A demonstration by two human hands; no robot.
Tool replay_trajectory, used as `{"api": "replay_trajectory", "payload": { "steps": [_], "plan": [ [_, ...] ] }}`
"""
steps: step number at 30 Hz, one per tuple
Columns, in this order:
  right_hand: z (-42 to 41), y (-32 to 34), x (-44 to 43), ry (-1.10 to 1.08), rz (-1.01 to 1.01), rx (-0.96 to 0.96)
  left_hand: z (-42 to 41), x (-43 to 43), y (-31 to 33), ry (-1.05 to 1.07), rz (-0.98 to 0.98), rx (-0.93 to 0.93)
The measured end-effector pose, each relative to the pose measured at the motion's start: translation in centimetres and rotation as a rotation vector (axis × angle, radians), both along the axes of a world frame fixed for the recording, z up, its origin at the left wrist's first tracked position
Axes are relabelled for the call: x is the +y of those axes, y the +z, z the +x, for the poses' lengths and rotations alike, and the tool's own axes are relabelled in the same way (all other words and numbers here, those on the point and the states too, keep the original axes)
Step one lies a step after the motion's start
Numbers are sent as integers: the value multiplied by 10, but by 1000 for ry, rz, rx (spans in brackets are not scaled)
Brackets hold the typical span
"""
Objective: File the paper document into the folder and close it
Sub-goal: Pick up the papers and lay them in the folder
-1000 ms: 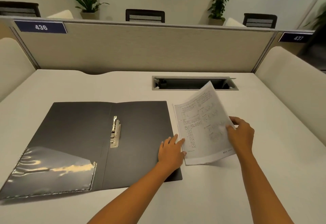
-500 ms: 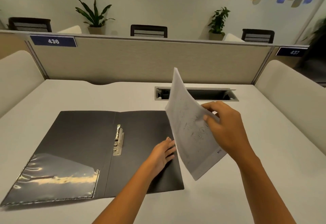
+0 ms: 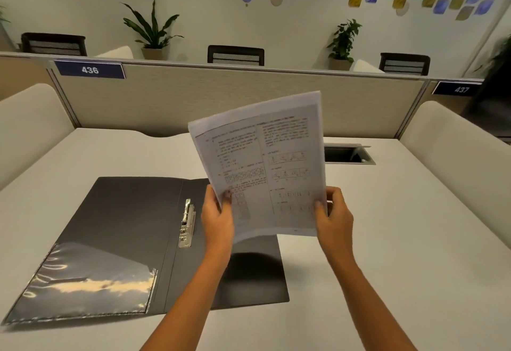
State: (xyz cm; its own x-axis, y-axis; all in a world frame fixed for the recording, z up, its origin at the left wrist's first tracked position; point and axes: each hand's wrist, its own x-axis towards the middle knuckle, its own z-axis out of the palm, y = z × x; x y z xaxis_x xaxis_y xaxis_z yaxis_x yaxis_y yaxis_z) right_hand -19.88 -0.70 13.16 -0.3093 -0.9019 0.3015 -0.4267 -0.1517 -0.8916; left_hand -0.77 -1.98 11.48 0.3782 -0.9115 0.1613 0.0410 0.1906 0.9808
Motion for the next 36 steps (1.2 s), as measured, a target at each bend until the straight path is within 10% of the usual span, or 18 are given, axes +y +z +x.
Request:
{"api": "replay_trajectory", "payload": {
  "steps": [18,36],
  "plan": [
    [34,-70,16,-19,11,-438,0,27,-29,146,-18,-131],
    [35,-109,34,-30,212,-353,-4,37,-73,87,217,-99]
  ]
}}
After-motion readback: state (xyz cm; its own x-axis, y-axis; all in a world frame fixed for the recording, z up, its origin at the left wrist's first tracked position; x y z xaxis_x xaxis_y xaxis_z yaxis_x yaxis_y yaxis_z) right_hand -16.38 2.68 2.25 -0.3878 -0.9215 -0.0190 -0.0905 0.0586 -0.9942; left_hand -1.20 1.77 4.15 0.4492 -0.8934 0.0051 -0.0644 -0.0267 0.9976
